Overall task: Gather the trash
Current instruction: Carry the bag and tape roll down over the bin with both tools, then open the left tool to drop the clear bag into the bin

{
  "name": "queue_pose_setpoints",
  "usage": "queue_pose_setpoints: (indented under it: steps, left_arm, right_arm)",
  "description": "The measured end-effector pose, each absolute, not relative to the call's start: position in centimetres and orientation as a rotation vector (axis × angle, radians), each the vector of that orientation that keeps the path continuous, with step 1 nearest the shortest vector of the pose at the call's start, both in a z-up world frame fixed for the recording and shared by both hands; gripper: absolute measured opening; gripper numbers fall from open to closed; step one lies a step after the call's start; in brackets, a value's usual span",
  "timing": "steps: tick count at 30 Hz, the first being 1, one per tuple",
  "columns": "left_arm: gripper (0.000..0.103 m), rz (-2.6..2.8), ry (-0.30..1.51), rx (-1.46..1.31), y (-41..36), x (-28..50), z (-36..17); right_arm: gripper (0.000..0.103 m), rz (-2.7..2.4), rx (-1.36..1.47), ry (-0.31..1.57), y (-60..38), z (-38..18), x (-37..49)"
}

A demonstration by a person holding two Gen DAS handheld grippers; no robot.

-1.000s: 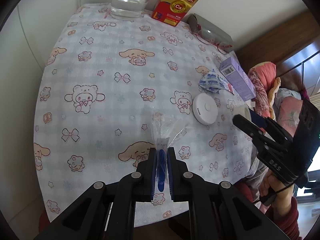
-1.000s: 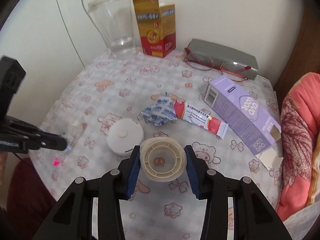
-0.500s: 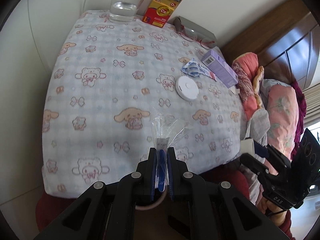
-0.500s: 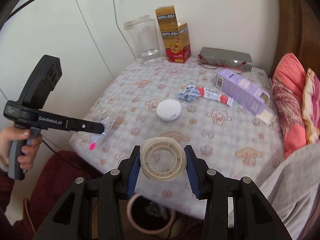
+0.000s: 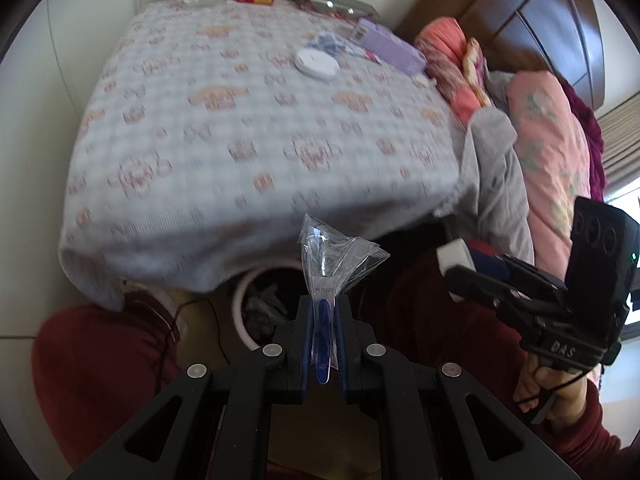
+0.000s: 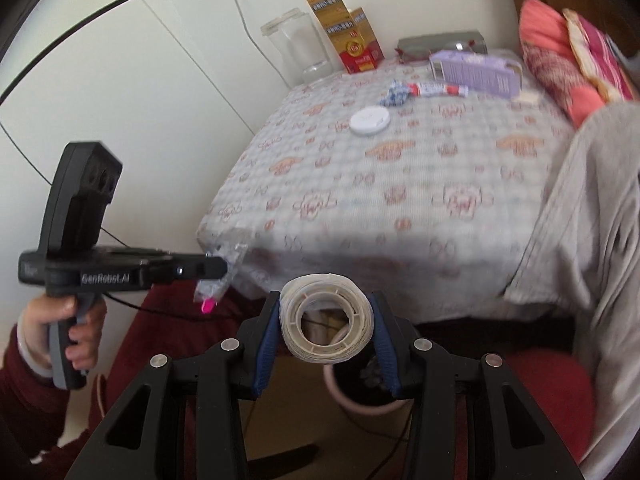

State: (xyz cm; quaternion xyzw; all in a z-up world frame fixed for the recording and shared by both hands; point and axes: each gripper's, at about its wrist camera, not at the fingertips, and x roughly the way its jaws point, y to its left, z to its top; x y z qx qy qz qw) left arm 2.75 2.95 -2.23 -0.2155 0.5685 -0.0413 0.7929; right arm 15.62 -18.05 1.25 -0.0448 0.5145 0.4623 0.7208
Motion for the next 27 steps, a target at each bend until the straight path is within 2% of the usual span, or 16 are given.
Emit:
queue_pose_setpoints:
  steps: [6, 15, 27]
  left_arm:
    - [0.011, -0.103, 1.284, -0.538, 1.6, 1.5, -5.5]
    - [0.011, -0.013, 1.483, -0.761, 0.6, 3.4, -16.6]
    - [0.012, 0.142, 1.643, -0.745, 0.0, 7.1, -24.7]
  right_arm:
    - [0.042, 0.999, -0.010, 1.183, -18.9, -0.2, 14.4]
    - [0.042, 0.981, -0.003, 1.176, -19.0, -0.6, 14.2]
    - [0.043, 0.959, 0.041, 1.174, -19.7, -1.0, 14.6]
